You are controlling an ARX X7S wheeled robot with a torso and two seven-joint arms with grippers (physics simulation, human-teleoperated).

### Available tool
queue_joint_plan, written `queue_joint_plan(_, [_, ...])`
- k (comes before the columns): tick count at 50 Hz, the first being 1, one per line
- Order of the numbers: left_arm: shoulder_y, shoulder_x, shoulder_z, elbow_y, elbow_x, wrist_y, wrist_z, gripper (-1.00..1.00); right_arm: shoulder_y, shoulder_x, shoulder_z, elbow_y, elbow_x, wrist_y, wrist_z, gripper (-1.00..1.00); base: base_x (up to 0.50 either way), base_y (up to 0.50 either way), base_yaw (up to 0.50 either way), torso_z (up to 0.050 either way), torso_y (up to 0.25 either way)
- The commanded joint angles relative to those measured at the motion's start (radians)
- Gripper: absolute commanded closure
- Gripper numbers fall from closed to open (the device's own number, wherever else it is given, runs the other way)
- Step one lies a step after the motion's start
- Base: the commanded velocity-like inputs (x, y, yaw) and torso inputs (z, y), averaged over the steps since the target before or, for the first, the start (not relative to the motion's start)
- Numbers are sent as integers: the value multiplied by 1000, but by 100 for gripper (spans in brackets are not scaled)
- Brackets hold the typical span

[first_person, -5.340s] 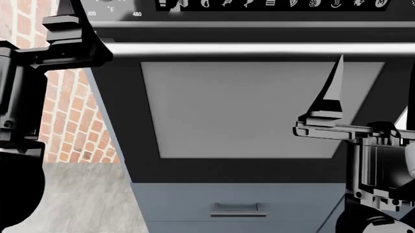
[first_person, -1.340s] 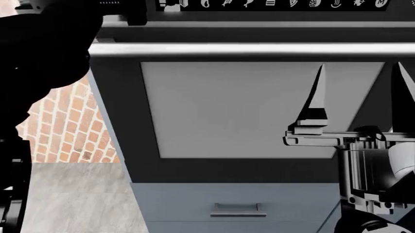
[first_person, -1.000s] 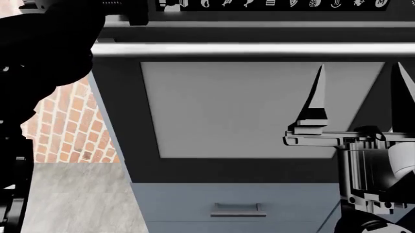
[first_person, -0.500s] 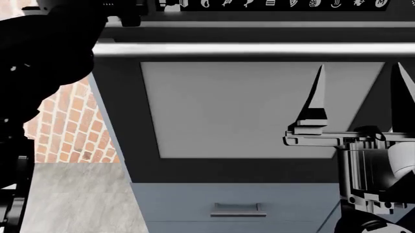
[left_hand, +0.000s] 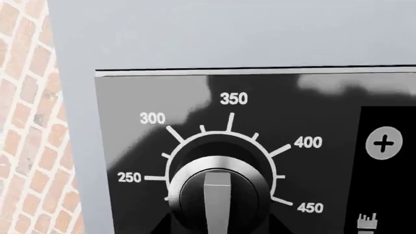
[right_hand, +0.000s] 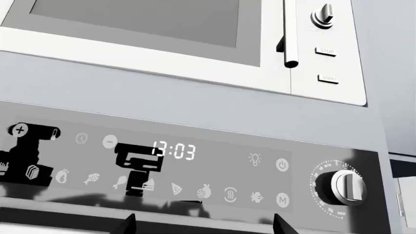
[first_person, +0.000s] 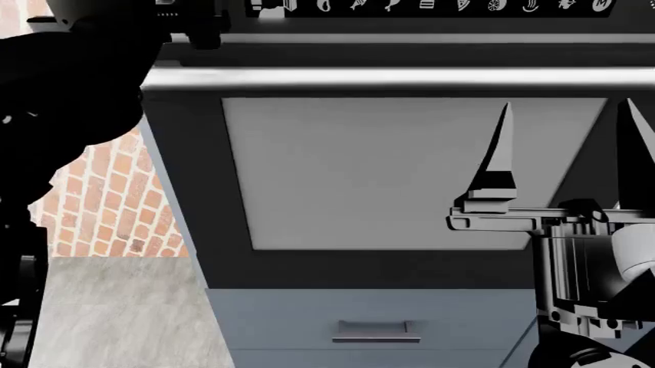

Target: Preheat the oven by turning the temperature knob.

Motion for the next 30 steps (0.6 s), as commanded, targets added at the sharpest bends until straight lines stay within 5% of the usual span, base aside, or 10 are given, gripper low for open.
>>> queue_joint_plan(1, [2, -9, -19, 116, -64, -39, -47, 100, 1, 3, -2, 3, 3, -1, 3, -100, 0, 0, 0, 0, 0])
queue_joint_plan(30, [-49, 6, 18, -20, 20, 30, 14, 100, 3, 13, -7, 0, 12, 11, 9, -100, 0, 0, 0, 0, 0])
